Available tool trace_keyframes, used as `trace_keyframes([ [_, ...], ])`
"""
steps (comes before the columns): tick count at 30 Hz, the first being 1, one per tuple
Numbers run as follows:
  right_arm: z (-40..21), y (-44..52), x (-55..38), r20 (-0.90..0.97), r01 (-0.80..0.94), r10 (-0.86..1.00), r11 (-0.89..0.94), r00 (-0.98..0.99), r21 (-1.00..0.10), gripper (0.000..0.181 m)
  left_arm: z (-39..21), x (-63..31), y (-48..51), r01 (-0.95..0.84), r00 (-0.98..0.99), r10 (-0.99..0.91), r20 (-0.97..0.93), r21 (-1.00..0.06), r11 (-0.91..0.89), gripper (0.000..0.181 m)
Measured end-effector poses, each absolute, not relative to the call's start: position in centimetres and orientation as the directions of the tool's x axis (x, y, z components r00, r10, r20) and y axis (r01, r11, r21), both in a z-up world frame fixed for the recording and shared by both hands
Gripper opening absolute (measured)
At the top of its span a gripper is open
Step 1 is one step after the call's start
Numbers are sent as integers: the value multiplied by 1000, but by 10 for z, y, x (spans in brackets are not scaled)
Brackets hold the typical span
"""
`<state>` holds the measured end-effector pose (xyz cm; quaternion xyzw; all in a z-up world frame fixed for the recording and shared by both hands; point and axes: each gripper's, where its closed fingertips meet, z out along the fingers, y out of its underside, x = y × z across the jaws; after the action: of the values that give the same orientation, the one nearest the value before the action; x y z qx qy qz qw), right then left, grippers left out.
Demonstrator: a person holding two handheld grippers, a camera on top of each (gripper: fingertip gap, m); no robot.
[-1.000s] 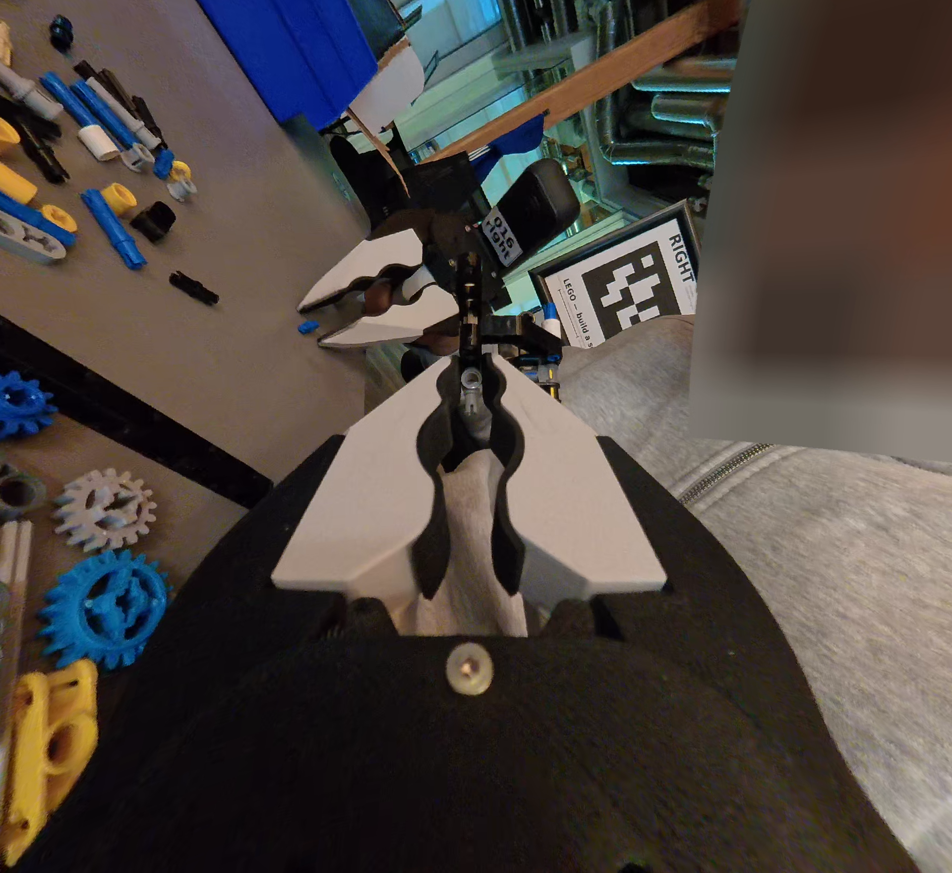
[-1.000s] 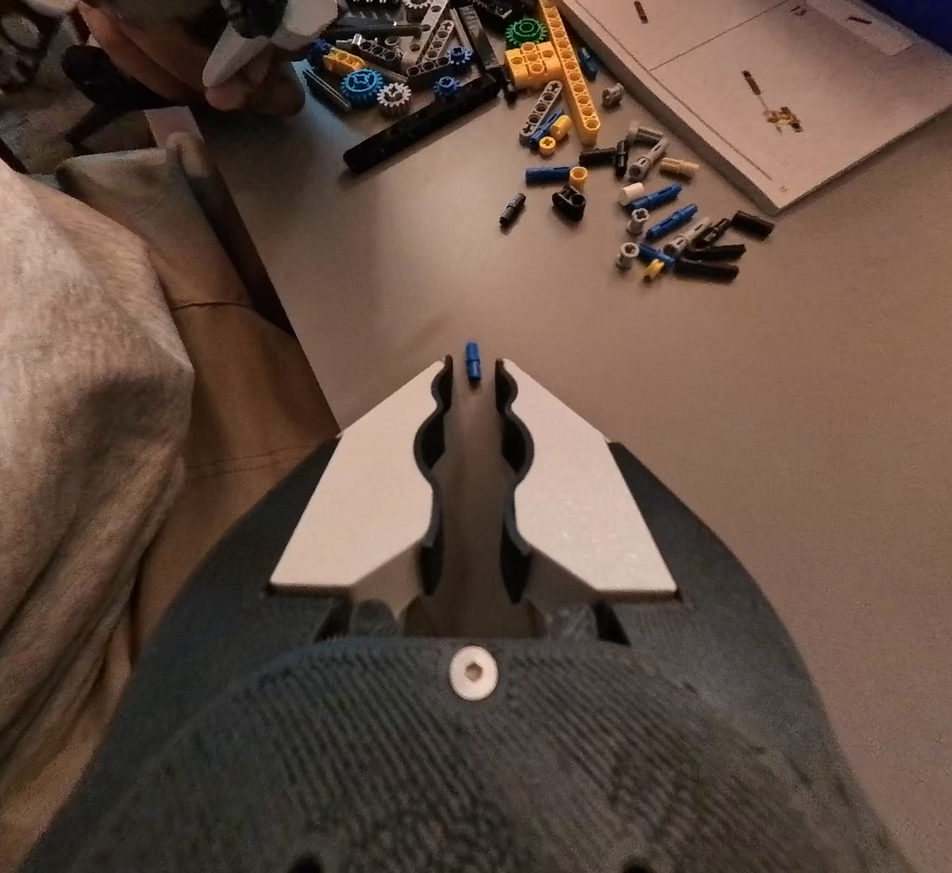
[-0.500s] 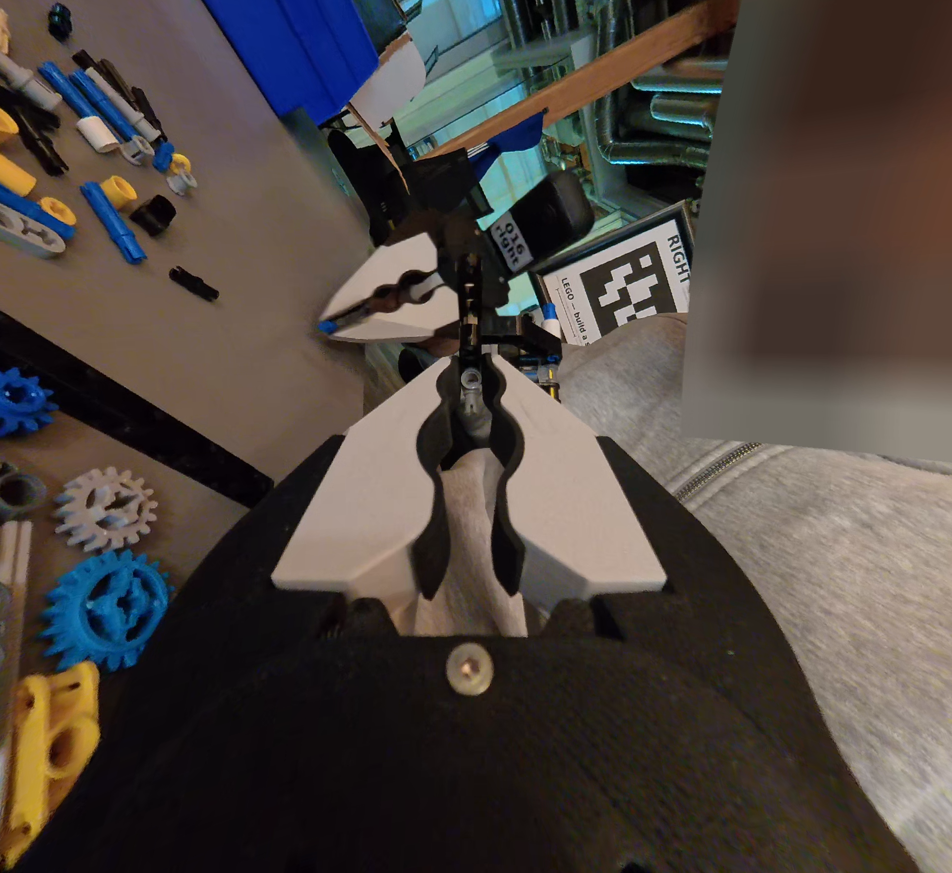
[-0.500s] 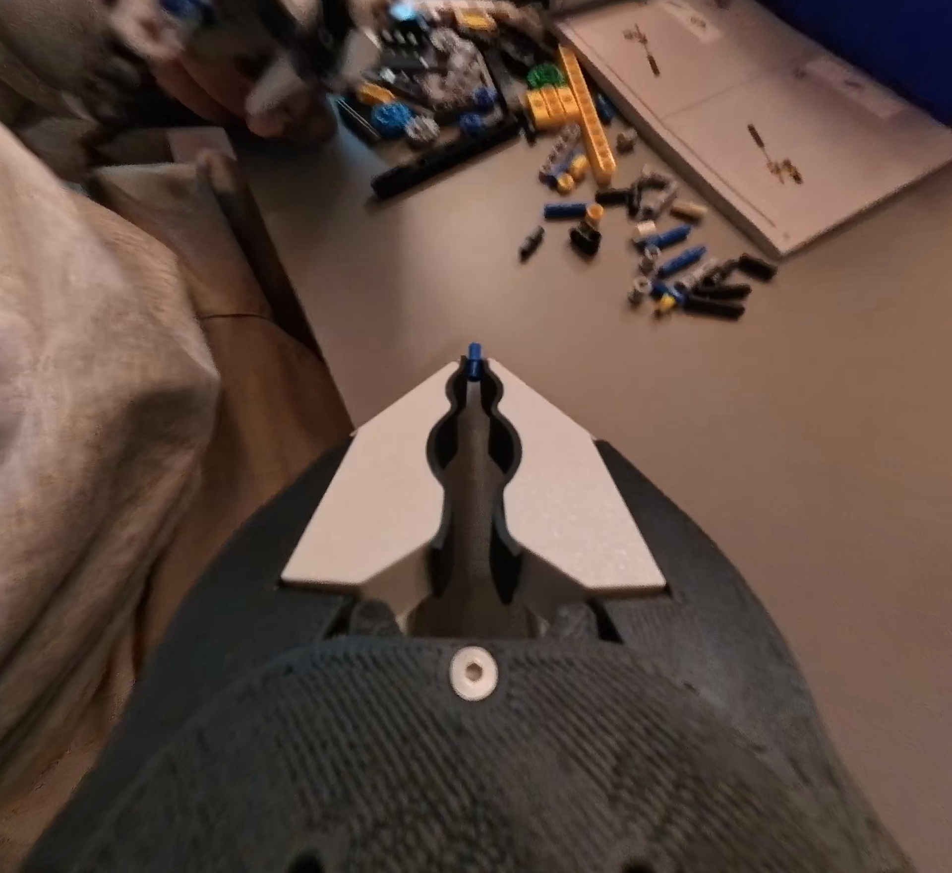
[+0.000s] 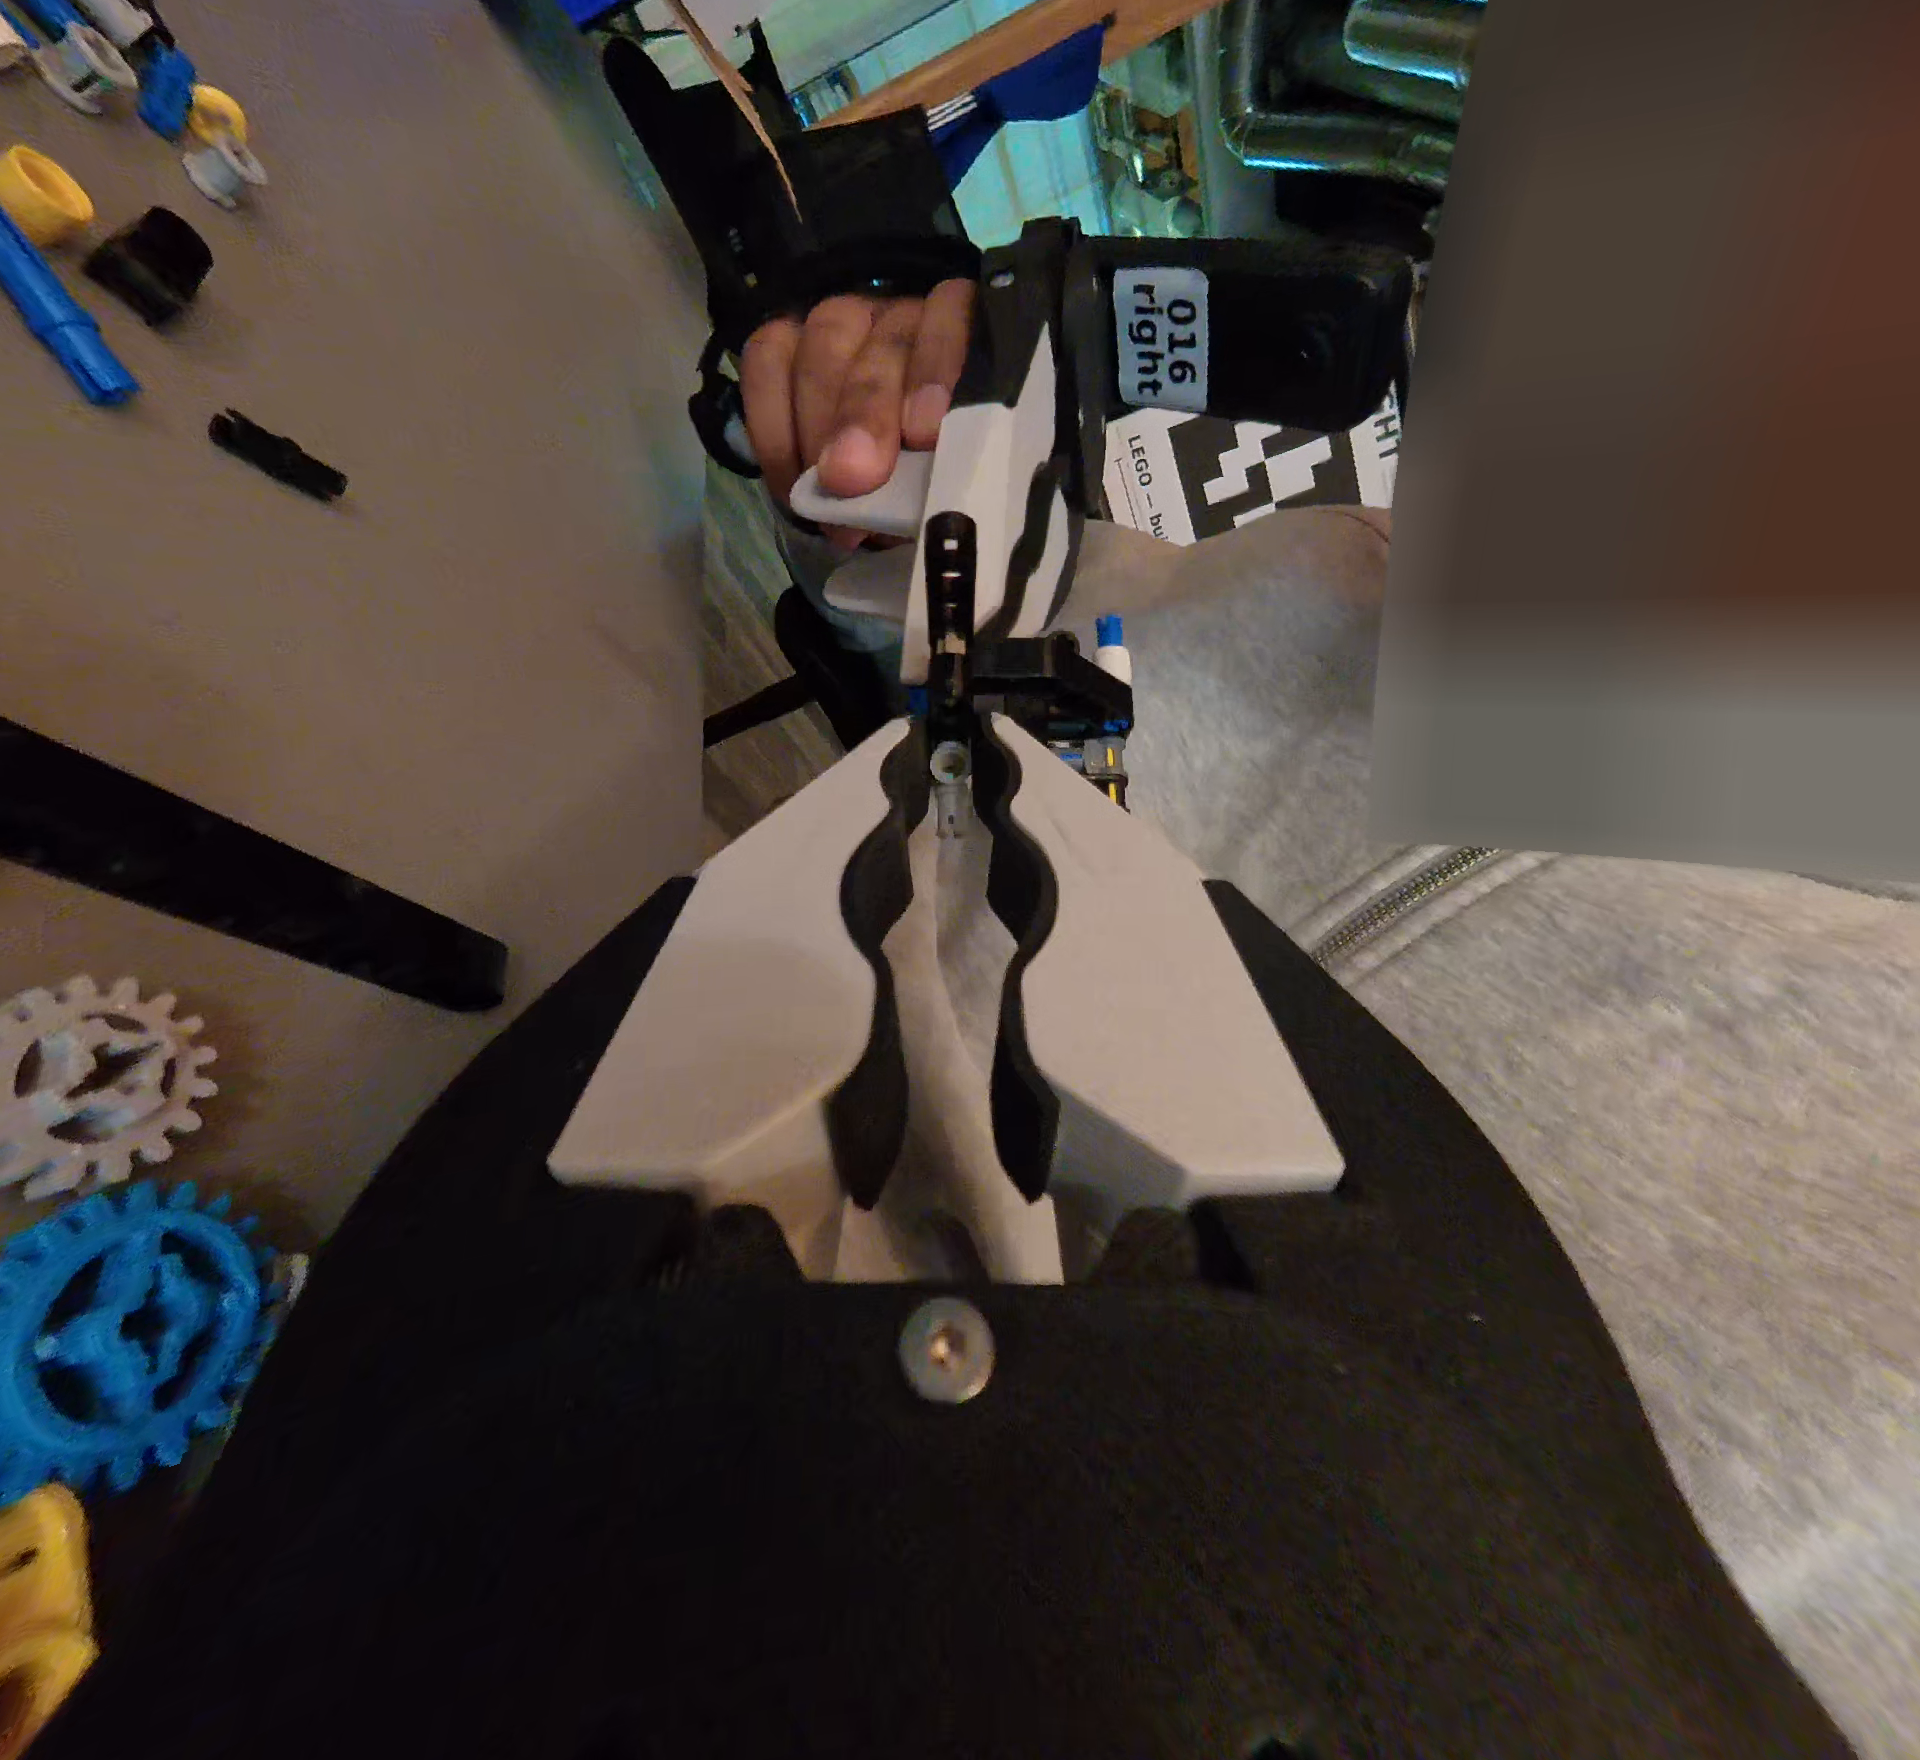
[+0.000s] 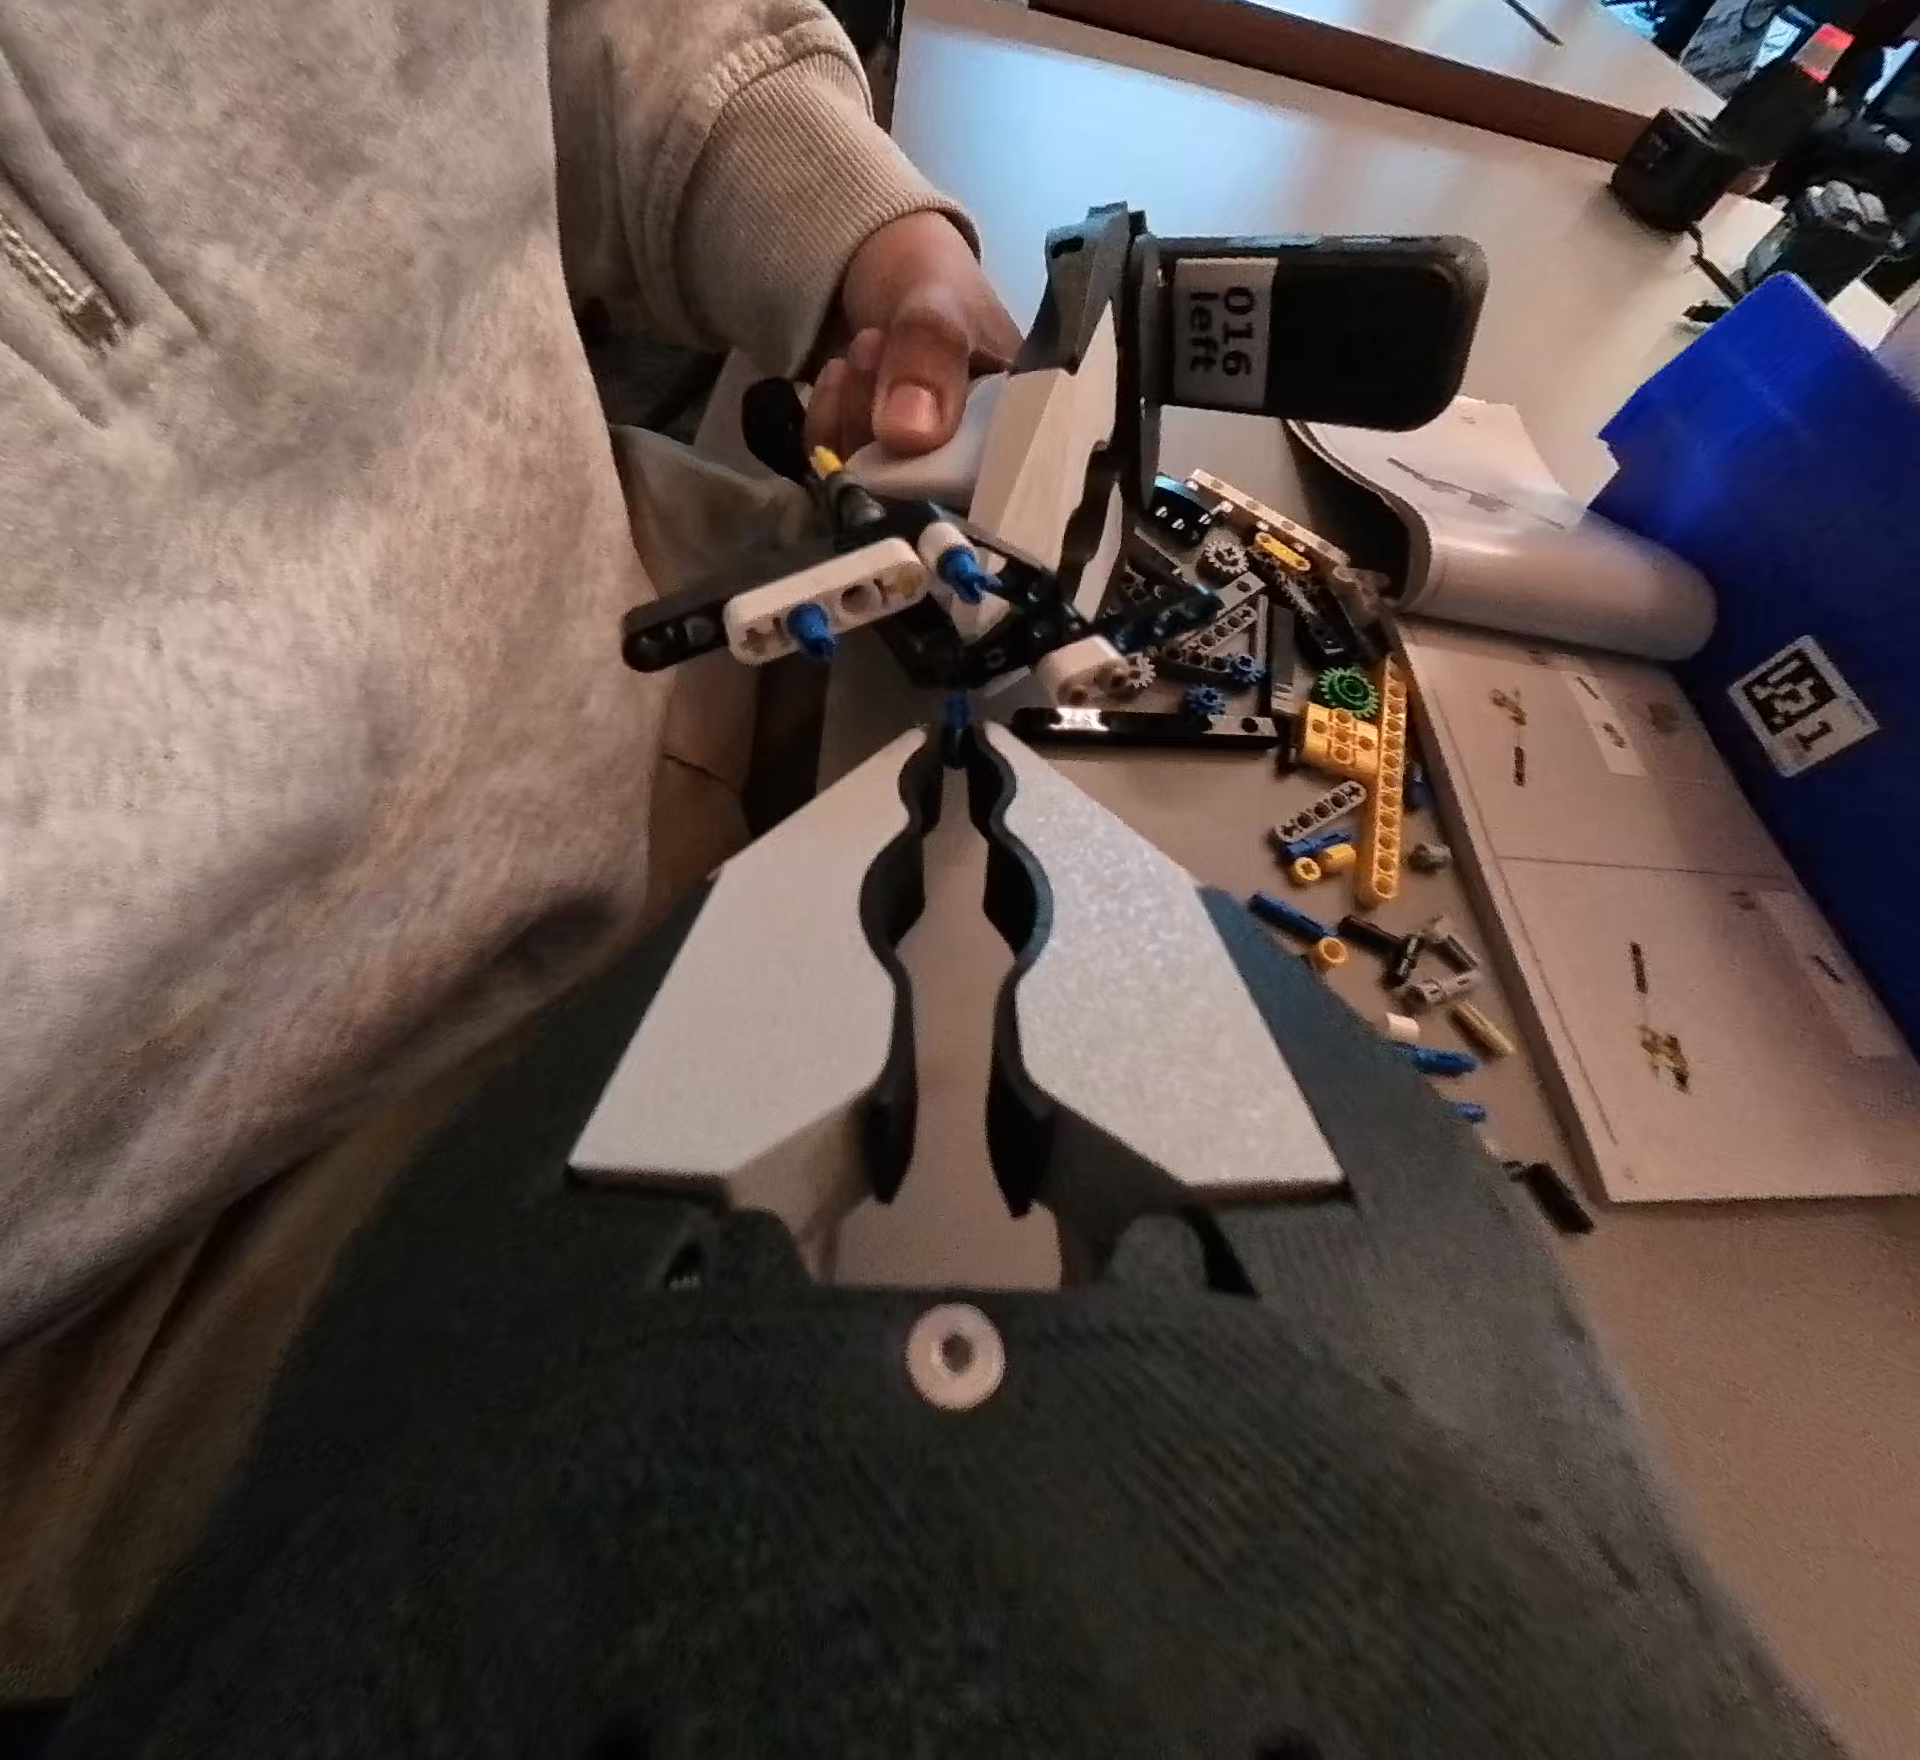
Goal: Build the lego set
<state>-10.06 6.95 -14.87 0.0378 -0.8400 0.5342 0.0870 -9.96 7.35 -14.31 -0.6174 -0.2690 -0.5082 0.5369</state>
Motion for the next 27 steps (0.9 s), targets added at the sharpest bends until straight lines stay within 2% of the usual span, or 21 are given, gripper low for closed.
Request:
trace_keyframes([
  [27, -148, 71, -96, 158, -140, 12, 400, -987, -906, 3, -146, -98, 76, 862, 377, -190, 907, -418, -286, 6],
])
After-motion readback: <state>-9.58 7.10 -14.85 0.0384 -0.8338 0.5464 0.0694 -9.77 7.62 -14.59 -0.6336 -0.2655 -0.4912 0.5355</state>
